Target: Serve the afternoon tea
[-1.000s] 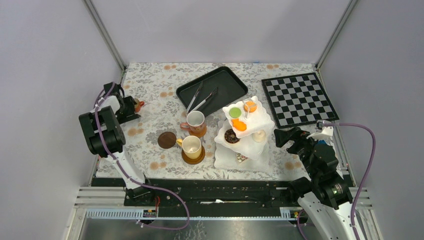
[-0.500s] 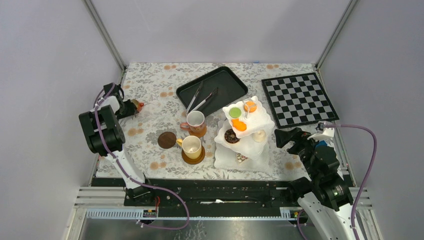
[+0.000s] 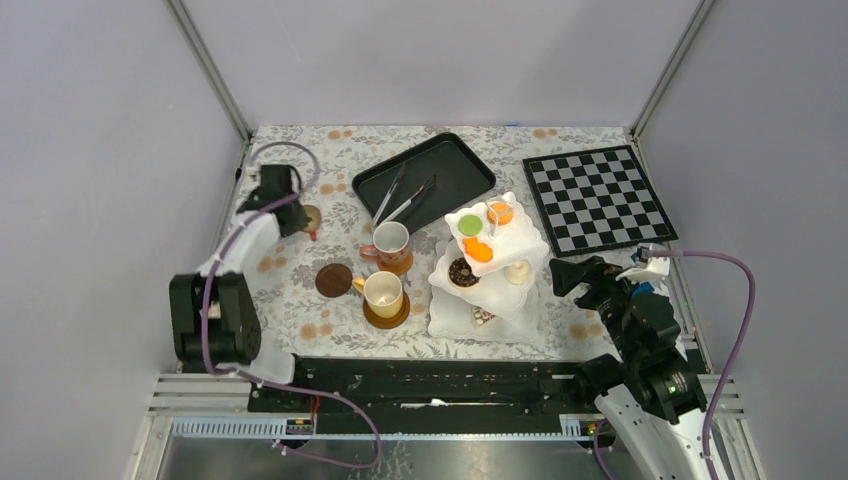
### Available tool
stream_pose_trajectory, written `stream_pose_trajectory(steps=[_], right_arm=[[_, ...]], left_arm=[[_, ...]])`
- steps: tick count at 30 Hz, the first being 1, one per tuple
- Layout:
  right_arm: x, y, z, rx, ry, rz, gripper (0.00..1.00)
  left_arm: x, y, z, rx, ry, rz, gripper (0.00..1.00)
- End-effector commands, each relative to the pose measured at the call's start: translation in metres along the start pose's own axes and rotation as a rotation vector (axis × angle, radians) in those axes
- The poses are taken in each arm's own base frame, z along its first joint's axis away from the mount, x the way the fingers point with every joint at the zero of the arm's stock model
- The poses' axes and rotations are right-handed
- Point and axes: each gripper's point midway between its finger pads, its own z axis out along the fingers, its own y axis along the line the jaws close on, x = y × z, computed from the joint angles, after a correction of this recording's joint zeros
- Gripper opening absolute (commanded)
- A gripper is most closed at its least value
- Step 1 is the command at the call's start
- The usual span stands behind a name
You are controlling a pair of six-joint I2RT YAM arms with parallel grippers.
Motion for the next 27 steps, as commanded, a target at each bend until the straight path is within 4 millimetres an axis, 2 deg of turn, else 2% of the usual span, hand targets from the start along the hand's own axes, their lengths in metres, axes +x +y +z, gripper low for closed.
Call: stream_pose_trajectory(steps=[1, 5, 8, 9, 12, 14, 17, 22, 27], right_arm=[[-0.007, 0.007, 0.000, -0.032, -0.027, 0.009, 0.98], [-0.006, 0.013, -0.002, -0.060, -0.012, 0.004, 0.98], [-0.004, 0.015, -0.002, -0.070, -0.005, 0.006, 0.98], [-0.004, 0.015, -0.002, -0.071, -0.005, 0.007, 0.98], [-0.004, 0.016, -0.002, -0.071, 0.000, 0.003, 0.98], [-0.006, 0.019, -0.002, -0.082, 0.006, -0.002, 0.98], [-0.006, 0.021, -0.002, -0.088, 0.012, -0.008, 0.98], [0.001, 0.018, 0.000, -0.089, 0.020, -0.001, 0.98], [-0.002, 0.019, -0.002, -0.096, 0.006, -0.002, 0.98]], left_arm=[[0.012, -0.013, -0.034, 0.092, -0.183, 0.609, 0.00], [-0.001, -0.015, -0.060, 0.149, -0.311, 0.829, 0.00], [0.007, -0.025, -0.070, 0.259, -0.339, 1.064, 0.00], [0.014, -0.028, -0.067, 0.295, -0.317, 1.127, 0.00], [0.057, -0.053, -0.065, 0.530, -0.200, 1.296, 0.00], [0.072, -0.055, -0.062, 0.592, -0.119, 1.329, 0.00], [0.078, -0.041, -0.054, 0.537, -0.049, 1.357, 0.00], [0.074, -0.044, -0.064, 0.535, -0.017, 1.284, 0.00], [0.092, -0.048, -0.074, 0.611, 0.095, 1.203, 0.00]])
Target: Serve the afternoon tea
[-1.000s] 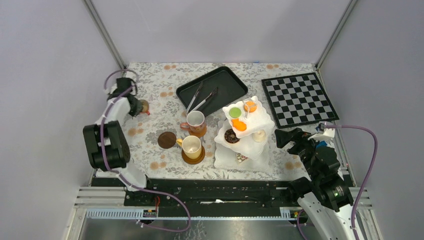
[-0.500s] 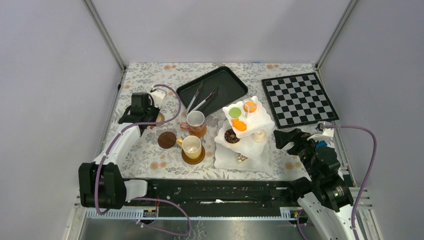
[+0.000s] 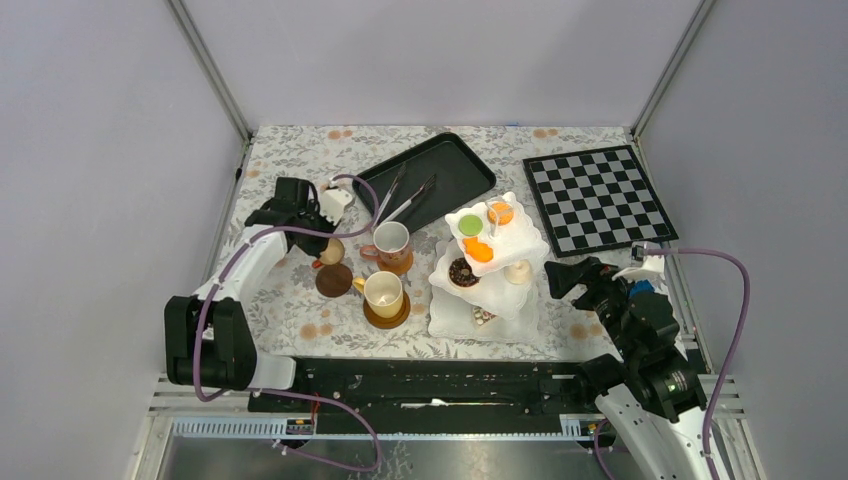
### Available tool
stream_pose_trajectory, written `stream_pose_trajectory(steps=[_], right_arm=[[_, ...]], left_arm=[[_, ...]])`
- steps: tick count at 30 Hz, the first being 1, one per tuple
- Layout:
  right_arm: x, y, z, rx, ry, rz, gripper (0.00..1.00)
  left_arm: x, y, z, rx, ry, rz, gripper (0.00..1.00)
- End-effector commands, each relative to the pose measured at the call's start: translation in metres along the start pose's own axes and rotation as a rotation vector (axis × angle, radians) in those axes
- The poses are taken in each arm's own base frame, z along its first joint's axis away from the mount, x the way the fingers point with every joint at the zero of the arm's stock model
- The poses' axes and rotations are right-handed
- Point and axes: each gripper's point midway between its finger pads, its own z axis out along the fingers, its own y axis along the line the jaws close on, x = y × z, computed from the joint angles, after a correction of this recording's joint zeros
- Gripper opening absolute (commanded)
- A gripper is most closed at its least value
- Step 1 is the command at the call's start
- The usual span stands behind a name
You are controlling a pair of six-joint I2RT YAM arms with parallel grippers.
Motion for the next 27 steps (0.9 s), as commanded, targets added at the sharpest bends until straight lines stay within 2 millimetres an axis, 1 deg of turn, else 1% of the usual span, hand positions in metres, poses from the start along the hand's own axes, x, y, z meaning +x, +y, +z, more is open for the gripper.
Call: stream_pose_trajectory(steps=[1, 6, 10, 15, 20, 22, 26, 27], right_arm=[[-0.009, 0.012, -0.002, -0.055, -0.036, 0.000, 0.98], [-0.008, 0.014, -0.003, -0.067, -0.030, -0.002, 0.98], [-0.009, 0.015, -0.004, -0.070, -0.030, -0.004, 0.98], [-0.007, 0.015, -0.003, -0.071, -0.024, -0.004, 0.98], [-0.007, 0.016, -0.003, -0.075, -0.022, -0.007, 0.98], [-0.007, 0.017, -0.003, -0.078, -0.020, -0.007, 0.98], [-0.005, 0.017, -0.003, -0.080, -0.014, -0.007, 0.98], [-0.005, 0.017, -0.003, -0.082, -0.013, -0.008, 0.98]], left_arm=[[-0.021, -0.012, -0.010, 0.093, -0.052, -0.055, 0.00], [-0.003, -0.008, -0.002, 0.082, 0.042, -0.117, 0.00], [0.005, -0.012, 0.003, 0.102, 0.066, -0.175, 0.00], [0.012, -0.014, 0.008, 0.105, 0.059, -0.198, 0.00], [0.026, -0.020, 0.019, 0.124, 0.100, -0.222, 0.00], [0.031, -0.018, 0.022, 0.113, 0.118, -0.229, 0.00], [0.030, -0.019, 0.023, 0.128, 0.107, -0.244, 0.00], [0.032, -0.018, 0.023, 0.122, 0.114, -0.248, 0.00]])
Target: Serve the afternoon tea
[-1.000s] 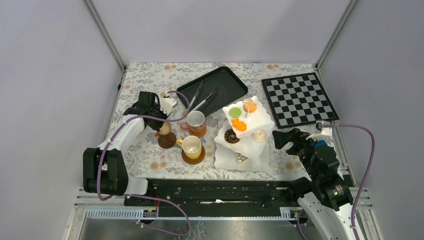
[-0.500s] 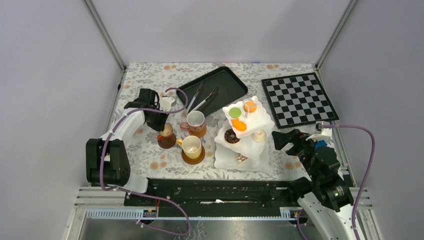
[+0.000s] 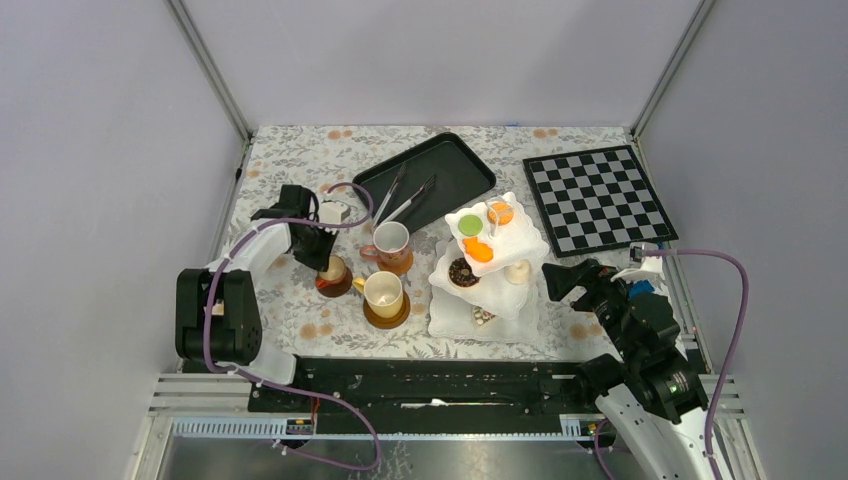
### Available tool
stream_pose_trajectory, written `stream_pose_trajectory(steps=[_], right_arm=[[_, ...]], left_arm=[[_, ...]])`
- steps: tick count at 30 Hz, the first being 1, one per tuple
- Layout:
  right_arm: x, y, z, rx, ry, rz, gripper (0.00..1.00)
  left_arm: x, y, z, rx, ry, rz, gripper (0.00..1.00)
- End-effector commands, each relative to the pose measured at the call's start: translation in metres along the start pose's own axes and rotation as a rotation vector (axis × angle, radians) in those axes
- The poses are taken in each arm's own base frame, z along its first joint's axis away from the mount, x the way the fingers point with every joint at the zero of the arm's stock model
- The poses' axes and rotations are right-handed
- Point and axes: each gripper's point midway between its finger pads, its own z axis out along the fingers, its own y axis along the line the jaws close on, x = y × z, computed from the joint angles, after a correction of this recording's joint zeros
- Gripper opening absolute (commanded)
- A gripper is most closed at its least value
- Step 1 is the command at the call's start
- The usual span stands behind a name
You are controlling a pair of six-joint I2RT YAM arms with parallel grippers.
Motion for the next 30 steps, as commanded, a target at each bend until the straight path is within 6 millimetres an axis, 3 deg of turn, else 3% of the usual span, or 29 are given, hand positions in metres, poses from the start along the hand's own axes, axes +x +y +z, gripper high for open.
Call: stream_pose_trajectory(steps=[1, 15, 30], right_arm=[[-0.0078, 0.0109, -0.0002, -0.047, -0.023, -0.005, 0.98], [-0.0034, 0.0110, 0.0016, -0.049, -0.007, -0.007, 0.98], [-0.0035, 0.0117, 0.0014, -0.051, -0.006, -0.008, 0.98]], left_arm=[[-0.0069, 0.0041, 0.0002, -0.005, -0.043, -0.016, 0.00], [-0.0043, 0.0045, -0.0057, -0.032, -0.046, -0.017, 0.01], [-0.0003, 0.0039, -0.0019, -0.060, -0.025, 0.001, 0.20]])
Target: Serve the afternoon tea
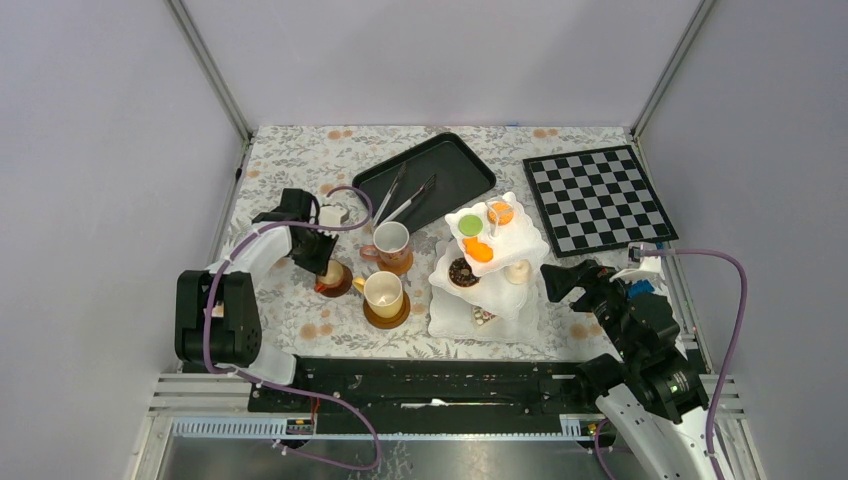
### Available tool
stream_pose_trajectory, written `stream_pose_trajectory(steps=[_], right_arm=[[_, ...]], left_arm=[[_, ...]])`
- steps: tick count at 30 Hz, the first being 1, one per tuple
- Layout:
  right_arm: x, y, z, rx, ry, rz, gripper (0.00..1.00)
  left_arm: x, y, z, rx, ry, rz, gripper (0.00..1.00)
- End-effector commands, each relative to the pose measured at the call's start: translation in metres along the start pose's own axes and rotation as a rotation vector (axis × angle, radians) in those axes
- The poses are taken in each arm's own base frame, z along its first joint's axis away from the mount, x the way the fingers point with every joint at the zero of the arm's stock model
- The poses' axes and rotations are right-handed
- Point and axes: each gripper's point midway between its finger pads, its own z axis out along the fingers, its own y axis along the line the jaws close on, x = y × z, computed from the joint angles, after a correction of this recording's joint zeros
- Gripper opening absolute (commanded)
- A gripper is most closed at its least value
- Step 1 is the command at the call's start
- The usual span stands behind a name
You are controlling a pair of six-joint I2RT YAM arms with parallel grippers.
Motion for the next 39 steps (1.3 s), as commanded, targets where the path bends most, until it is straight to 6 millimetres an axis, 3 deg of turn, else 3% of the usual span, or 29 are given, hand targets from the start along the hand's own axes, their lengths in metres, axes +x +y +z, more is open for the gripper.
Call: stream_pose_trajectory(steps=[1, 2, 3, 4, 7, 10, 15, 19, 22, 25, 29, 32, 36, 39], right_arm=[[-0.006, 0.009, 0.002, -0.035, -0.015, -0.005, 0.98], [-0.007, 0.009, 0.001, -0.036, -0.017, -0.004, 0.98], [-0.007, 0.009, 0.001, -0.033, -0.017, -0.006, 0.98], [-0.008, 0.009, 0.001, -0.029, -0.020, -0.003, 0.98], [-0.013, 0.007, -0.001, -0.013, -0.030, 0.000, 0.98], [-0.022, 0.008, -0.005, 0.005, -0.048, -0.001, 0.98], [-0.048, 0.010, -0.017, 0.041, -0.080, -0.054, 0.98], [-0.076, 0.010, -0.028, 0.116, -0.097, -0.118, 0.98], [-0.099, 0.006, -0.036, 0.195, -0.108, -0.179, 0.98], [-0.129, 0.008, -0.048, 0.249, -0.151, -0.222, 0.98], [-0.166, 0.018, -0.064, 0.265, -0.238, -0.249, 0.98], [-0.188, 0.025, -0.076, 0.266, -0.292, -0.259, 0.98], [-0.207, 0.029, -0.086, 0.276, -0.344, -0.292, 0.98], [-0.217, 0.031, -0.091, 0.278, -0.380, -0.305, 0.98]], left_arm=[[-0.012, 0.002, -0.005, -0.032, -0.056, 0.025, 0.23], [-0.013, 0.001, -0.005, -0.029, -0.063, 0.027, 0.48], [-0.015, 0.000, -0.006, -0.026, -0.070, 0.029, 0.93], [-0.017, 0.000, -0.008, -0.028, -0.078, 0.029, 0.98], [-0.024, 0.005, -0.017, -0.058, -0.106, 0.031, 0.99], [-0.041, 0.005, -0.038, -0.085, -0.184, 0.033, 0.99], [-0.094, 0.002, -0.094, -0.118, -0.456, -0.022, 0.99], [-0.140, -0.017, -0.155, -0.054, -0.710, -0.081, 0.99], [-0.170, -0.015, -0.218, -0.090, -0.953, -0.195, 0.99], [-0.183, -0.014, -0.287, -0.111, -1.202, -0.323, 0.99], [-0.186, -0.031, -0.363, -0.029, -1.447, -0.397, 0.99], [-0.179, -0.043, -0.403, -0.032, -1.524, -0.354, 0.99], [-0.158, -0.038, -0.438, -0.119, -1.640, -0.384, 0.99], [-0.150, -0.053, -0.451, -0.099, -1.697, -0.295, 0.99]])
